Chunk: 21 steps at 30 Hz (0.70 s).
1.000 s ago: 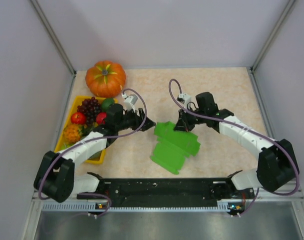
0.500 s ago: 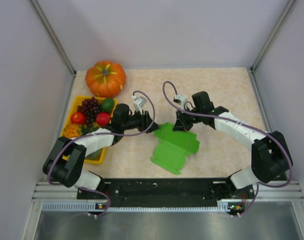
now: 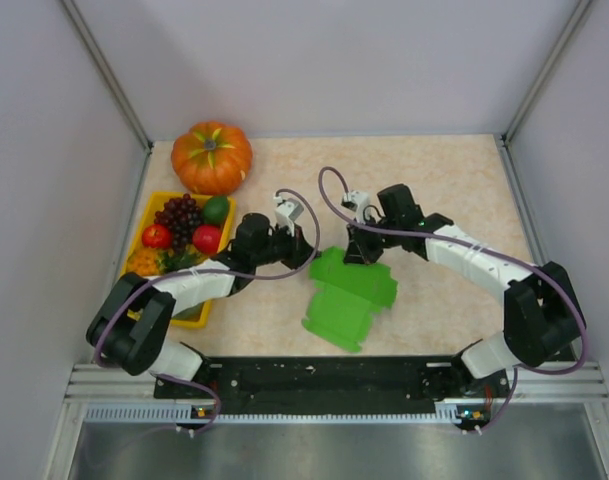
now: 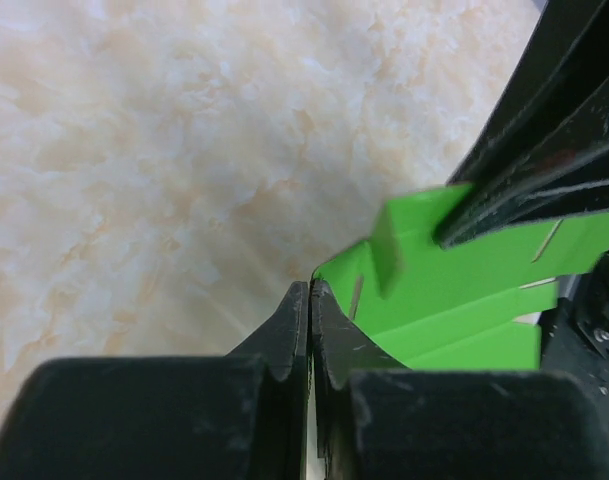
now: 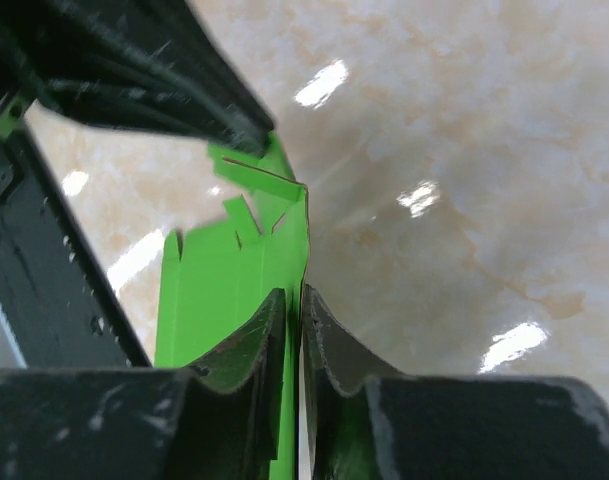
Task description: Fold the paper box
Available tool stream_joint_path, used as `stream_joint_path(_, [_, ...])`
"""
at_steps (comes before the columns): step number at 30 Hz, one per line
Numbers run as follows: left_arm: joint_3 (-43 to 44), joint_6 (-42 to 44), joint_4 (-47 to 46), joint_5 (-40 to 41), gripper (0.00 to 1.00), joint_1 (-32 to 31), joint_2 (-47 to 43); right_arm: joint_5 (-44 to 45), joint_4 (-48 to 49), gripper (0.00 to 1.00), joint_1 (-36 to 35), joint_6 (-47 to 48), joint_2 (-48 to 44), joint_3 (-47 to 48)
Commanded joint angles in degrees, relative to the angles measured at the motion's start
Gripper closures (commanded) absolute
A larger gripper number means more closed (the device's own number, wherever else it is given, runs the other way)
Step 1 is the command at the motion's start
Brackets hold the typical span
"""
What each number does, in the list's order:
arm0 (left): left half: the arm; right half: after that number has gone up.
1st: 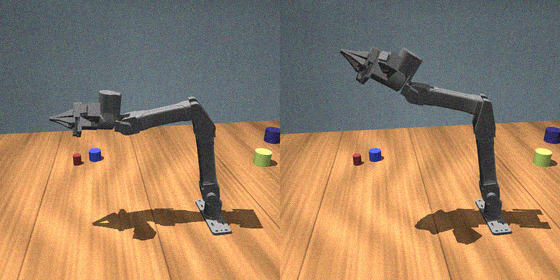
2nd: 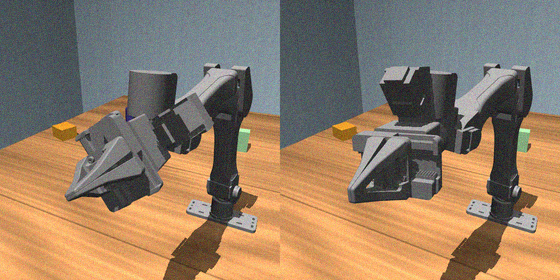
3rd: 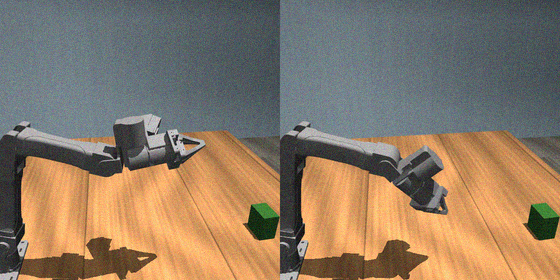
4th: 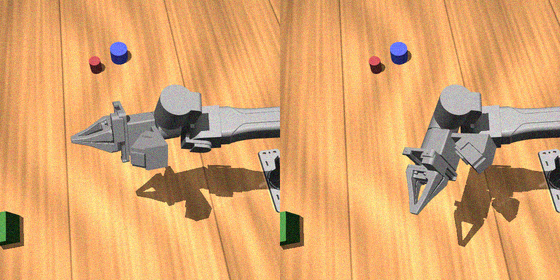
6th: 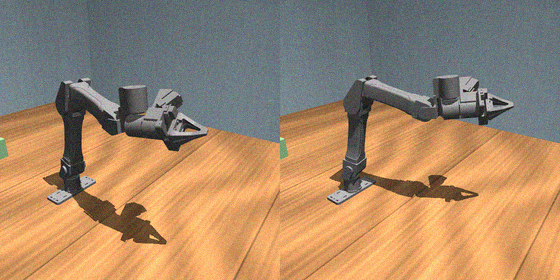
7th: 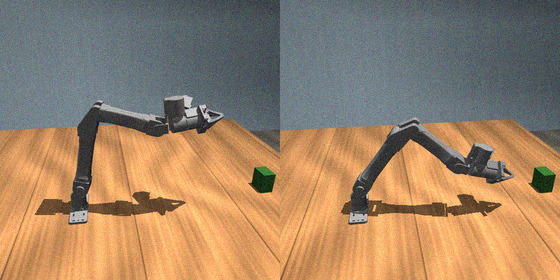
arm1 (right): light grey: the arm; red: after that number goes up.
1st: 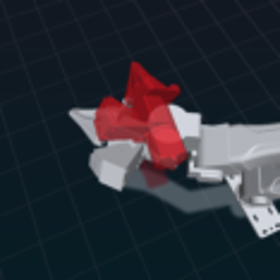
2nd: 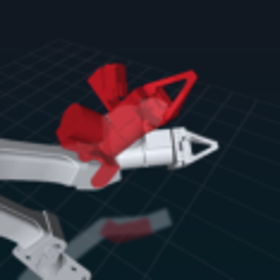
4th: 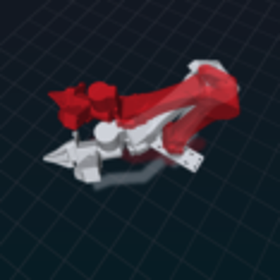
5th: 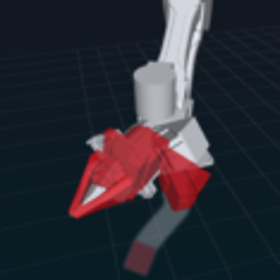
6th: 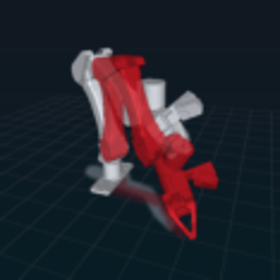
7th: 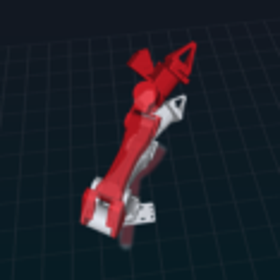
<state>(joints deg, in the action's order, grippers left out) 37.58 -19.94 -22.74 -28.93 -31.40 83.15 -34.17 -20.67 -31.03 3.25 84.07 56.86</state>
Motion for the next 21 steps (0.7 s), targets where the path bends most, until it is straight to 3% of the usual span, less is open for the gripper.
stream_joint_path(1, [-2.9,2.4,-5.9,10.2,1.00,-2.0,-4.6,13.0,1.2,0.80,-1.1,-4.8,-0.5,4.1])
stream_joint_path(2, [-6.3,1.9,-8.0,11.8,1.00,-2.2,-5.6,16.9,0.2,0.67,-1.1,-7.2,-1.3,5.4])
stream_joint_path(3, [-7.9,1.6,-10.0,13.1,1.00,-2.4,-6.6,23.6,-1.6,0.62,-1.1,-14.0,-1.7,6.3])
stream_joint_path(5, [-10.8,0.5,-15.0,17.9,1.00,-3.1,-9.0,28.3,-9.0,0.51,-1.0,-21.8,-2.9,9.8])
stream_joint_path(8, [-13.8,0.0,-18.1,23.0,1.00,-4.4,-10.8,32.0,-18.0,0.41,-1.0,-31.7,-4.0,14.5])
stream_joint_path(11, [-14.6,0.3,-18.7,26.5,1.00,-5.6,-11.4,39.2,-24.8,0.38,-1.1,-44.2,-5.8,18.3])
stream_joint_path(12, [-14.7,0.4,-19.1,27.1,1.00,-6.0,-11.5,39.7,-25.5,0.38,-1.1,-53.3,-8.1,17.9])
stream_joint_path(16, [-16.4,1.5,-21.2,31.1,1.00,-7.8,-12.8,32.6,-18.4,0.39,-1.7,-74.9,-15.2,10.0])
stream_joint_path(19, [-16.7,3.2,-21.1,33.1,1.00,-9.5,-13.5,30.2,-6.9,0.62,-2.0,-90.8,-18.9,-0.8])
stream_joint_path(21, [-17.2,5.0,-21.9,34.5,1.00,-10.2,-14.0,30.6,-5.5,0.62,-2.0,-96.1,-18.6,-3.0])
